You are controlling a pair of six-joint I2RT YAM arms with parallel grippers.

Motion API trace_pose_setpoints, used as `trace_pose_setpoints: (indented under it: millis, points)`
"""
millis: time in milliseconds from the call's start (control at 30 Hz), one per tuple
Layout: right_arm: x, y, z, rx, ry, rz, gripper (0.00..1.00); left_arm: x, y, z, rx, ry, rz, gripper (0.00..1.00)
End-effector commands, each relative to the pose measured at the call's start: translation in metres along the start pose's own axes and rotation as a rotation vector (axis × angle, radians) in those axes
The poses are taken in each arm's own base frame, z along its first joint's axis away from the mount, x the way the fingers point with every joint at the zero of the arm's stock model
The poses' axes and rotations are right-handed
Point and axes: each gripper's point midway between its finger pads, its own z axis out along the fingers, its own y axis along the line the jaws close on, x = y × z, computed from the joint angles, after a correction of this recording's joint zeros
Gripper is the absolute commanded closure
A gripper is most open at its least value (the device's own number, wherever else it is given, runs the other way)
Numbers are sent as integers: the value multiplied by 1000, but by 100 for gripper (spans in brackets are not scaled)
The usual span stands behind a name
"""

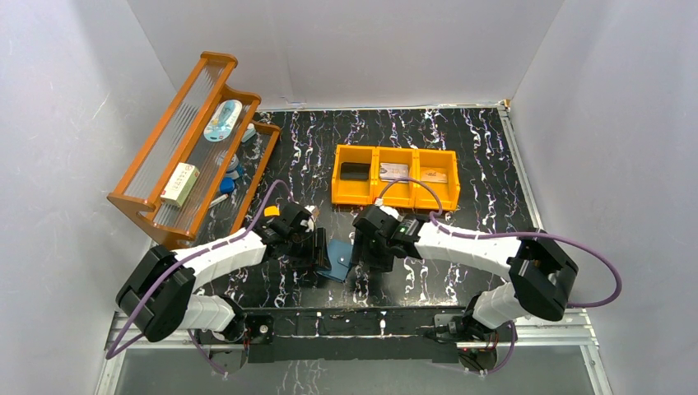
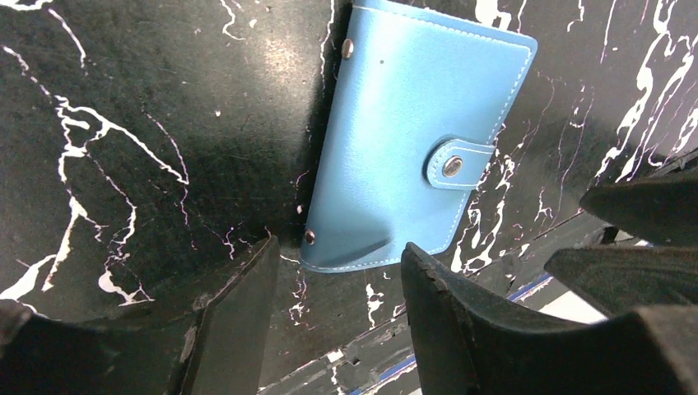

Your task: Take the credit cards out of the card holder

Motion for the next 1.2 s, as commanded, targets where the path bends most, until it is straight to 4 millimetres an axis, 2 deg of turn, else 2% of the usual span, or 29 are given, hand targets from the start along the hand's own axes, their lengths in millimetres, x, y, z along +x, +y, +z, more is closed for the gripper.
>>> trace_pose_setpoints:
  millis: [0,133,300,400,500,667,767,933,1167]
  points:
    - [-3,23,-15,-43,16,67,33,-4,-5,-7,-2,-4,-46,42]
    - [-9,28,-11,-30,5,33,33,-6,-6,-5,1,-4,-26,45]
    - [-9,29,13,-17,9,16,36,-11,3,4,-15,-34,76,48]
    - [-12,38,15,-34,11,0,37,-17,-10,4,35,-27,105,43]
    - [-15,42,19,-38,0,-10,37,-24,-1,5,-33,-33,112,43]
    - [-19,45,21,-38,-17,-11,37,-29,-7,3,-18,-31,150,45]
    - [-23,44,22,-24,-29,-4,38,-24,-9,6,-6,13,163,54]
    - [-25,49,25,-26,-29,-14,46,-8,-11,11,33,83,137,65]
    - [-22,48,40,10,2,-56,52,3,-8,12,43,100,102,69]
